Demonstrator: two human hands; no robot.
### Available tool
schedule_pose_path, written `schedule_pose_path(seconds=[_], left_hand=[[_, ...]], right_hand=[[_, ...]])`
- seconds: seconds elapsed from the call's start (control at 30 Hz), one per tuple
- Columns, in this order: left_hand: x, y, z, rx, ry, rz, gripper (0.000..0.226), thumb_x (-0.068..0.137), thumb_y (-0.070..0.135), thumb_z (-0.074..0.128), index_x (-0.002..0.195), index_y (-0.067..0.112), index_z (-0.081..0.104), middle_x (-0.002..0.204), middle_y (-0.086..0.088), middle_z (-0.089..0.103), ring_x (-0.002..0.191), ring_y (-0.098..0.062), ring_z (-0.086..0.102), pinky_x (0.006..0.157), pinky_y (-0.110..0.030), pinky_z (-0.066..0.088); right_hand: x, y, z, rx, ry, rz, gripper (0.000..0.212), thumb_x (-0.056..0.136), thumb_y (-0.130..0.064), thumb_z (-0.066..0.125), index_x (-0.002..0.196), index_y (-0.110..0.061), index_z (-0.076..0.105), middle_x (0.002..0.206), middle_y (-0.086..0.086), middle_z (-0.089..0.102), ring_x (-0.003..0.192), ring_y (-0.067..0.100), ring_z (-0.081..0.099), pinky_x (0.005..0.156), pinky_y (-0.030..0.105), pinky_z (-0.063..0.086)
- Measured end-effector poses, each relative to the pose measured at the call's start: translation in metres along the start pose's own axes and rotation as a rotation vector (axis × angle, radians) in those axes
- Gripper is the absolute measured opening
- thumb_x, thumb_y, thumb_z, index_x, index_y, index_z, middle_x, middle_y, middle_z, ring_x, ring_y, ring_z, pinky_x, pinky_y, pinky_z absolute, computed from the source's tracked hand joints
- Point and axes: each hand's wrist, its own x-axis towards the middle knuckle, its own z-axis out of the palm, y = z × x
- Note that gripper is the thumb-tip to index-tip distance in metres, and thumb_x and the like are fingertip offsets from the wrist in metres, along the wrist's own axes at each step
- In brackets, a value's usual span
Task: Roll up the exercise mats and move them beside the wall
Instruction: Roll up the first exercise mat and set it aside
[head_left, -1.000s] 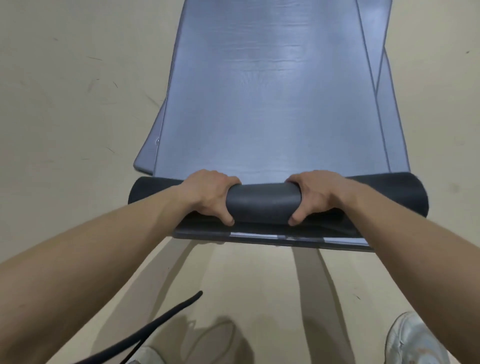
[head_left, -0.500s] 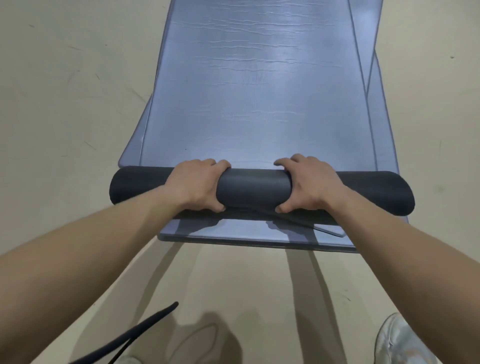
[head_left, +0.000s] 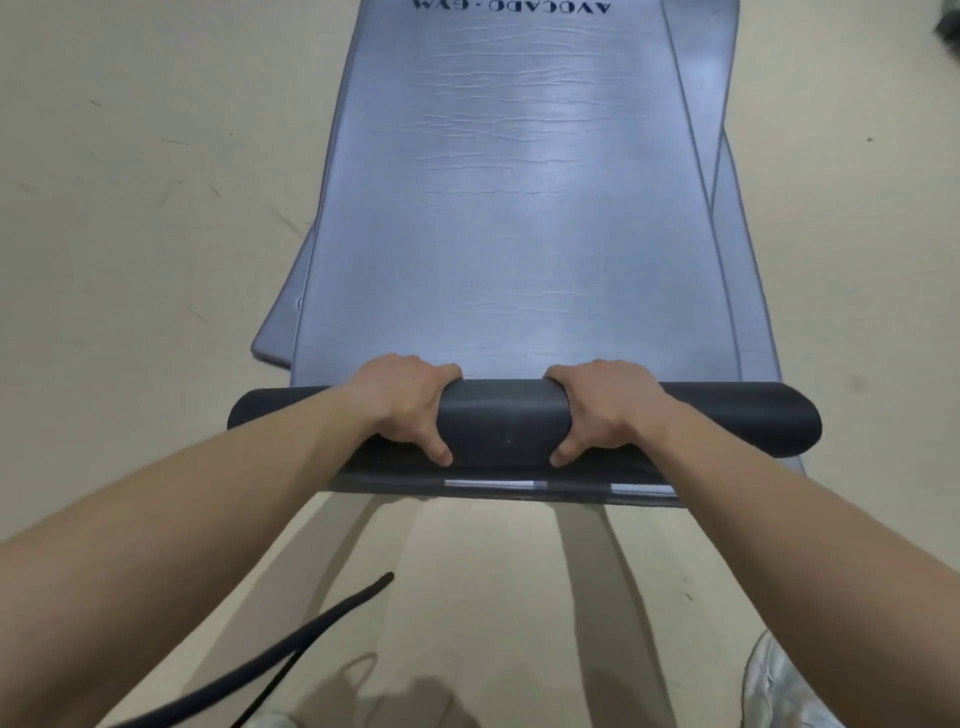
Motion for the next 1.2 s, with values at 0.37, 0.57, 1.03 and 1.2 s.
schedule_pose_path(seconds=[0.37, 0.57, 1.03, 1.2], left_hand=[[-0.012, -0.003, 0.034, 0.103, 0.509, -0.001, 0.105, 0.077, 0.082, 0.054, 0.155, 0.014, 0.036, 0.153, -0.011, 0.046, 0.132, -0.036, 0.05, 0.105, -0.048, 0.045], [0.015, -0.014, 0.057, 0.203, 0.476, 0.062, 0.131, 0.063, 0.07, 0.082, 0.158, 0.011, 0.014, 0.156, -0.018, 0.038, 0.139, -0.039, 0.041, 0.119, -0.052, 0.031], [-0.02, -0.006, 0.017, 0.113, 0.304, 0.02, 0.087, 0.066, 0.065, 0.077, 0.137, 0.028, 0.045, 0.123, 0.003, 0.061, 0.102, -0.023, 0.061, 0.083, -0.038, 0.051], [-0.012, -0.009, -0.006, 0.032, 0.044, 0.007, 0.1, 0.057, 0.07, 0.083, 0.141, 0.036, 0.042, 0.118, 0.006, 0.066, 0.102, -0.022, 0.062, 0.089, -0.042, 0.055]], right_hand=[[0.026, 0.005, 0.038, -0.145, 0.268, -0.028, 0.13, 0.05, -0.071, 0.081, 0.154, -0.029, 0.015, 0.146, 0.004, 0.038, 0.134, 0.03, 0.038, 0.115, 0.051, 0.023], [0.03, 0.013, 0.05, -0.2, 0.45, 0.003, 0.128, 0.052, -0.069, 0.084, 0.156, -0.022, 0.025, 0.153, 0.014, 0.036, 0.14, 0.039, 0.033, 0.116, 0.061, 0.021], [0.011, 0.005, -0.02, 0.001, -0.081, 0.006, 0.105, 0.056, -0.065, 0.085, 0.147, -0.038, 0.04, 0.129, -0.007, 0.062, 0.114, 0.025, 0.059, 0.087, 0.039, 0.05], [-0.017, -0.004, 0.049, -0.167, 0.337, 0.057, 0.107, 0.061, -0.061, 0.081, 0.149, -0.03, 0.029, 0.139, 0.001, 0.05, 0.123, 0.03, 0.05, 0.109, 0.05, 0.033]])
